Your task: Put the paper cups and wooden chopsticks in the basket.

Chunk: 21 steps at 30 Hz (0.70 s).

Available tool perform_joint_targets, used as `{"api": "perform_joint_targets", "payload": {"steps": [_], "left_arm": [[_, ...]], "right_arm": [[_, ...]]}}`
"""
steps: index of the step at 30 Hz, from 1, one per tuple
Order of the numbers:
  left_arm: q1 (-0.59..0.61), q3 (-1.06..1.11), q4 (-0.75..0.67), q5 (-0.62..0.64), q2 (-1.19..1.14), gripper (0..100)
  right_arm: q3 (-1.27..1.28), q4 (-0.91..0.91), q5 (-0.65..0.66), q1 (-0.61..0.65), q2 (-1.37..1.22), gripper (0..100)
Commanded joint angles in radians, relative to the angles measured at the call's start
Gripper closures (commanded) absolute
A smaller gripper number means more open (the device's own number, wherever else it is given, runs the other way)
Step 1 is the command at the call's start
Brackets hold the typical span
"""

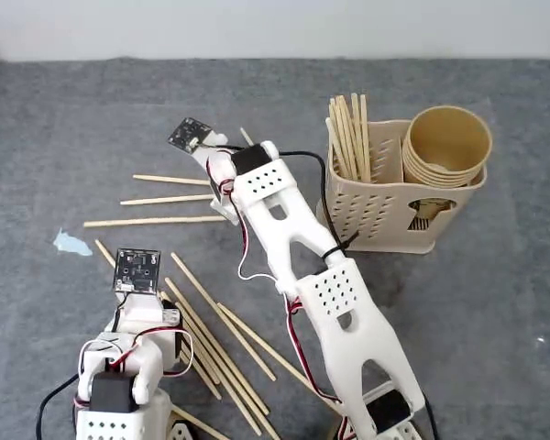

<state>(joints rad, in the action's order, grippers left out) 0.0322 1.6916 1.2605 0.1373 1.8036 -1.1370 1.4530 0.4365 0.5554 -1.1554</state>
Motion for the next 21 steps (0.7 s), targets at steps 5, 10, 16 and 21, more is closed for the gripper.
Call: {"api": "perform_joint_targets", "payload": {"steps": [5, 10, 16, 21], "left_arm": [[-0.002, -0.008, 0.003, 0.011, 0.017, 99], [-0.002, -0.008, 0.003, 0.011, 0.017, 99], [-0.002, -0.008, 0.003, 0.011, 0.017, 99], [-0.002, -0.008, 0.003, 0.011, 0.017, 99]], "right_arm": [[-0.051, 0.104, 0.058, 0.028, -0.027, 93.1], [-0.055, 0.133, 0.084, 0.028, -0.039, 98.4], [-0.091, 0.306, 0.084, 0.028, -0.036, 98.4], [-0.109, 0.346, 0.063, 0.005, -0.033, 98.5]]}}
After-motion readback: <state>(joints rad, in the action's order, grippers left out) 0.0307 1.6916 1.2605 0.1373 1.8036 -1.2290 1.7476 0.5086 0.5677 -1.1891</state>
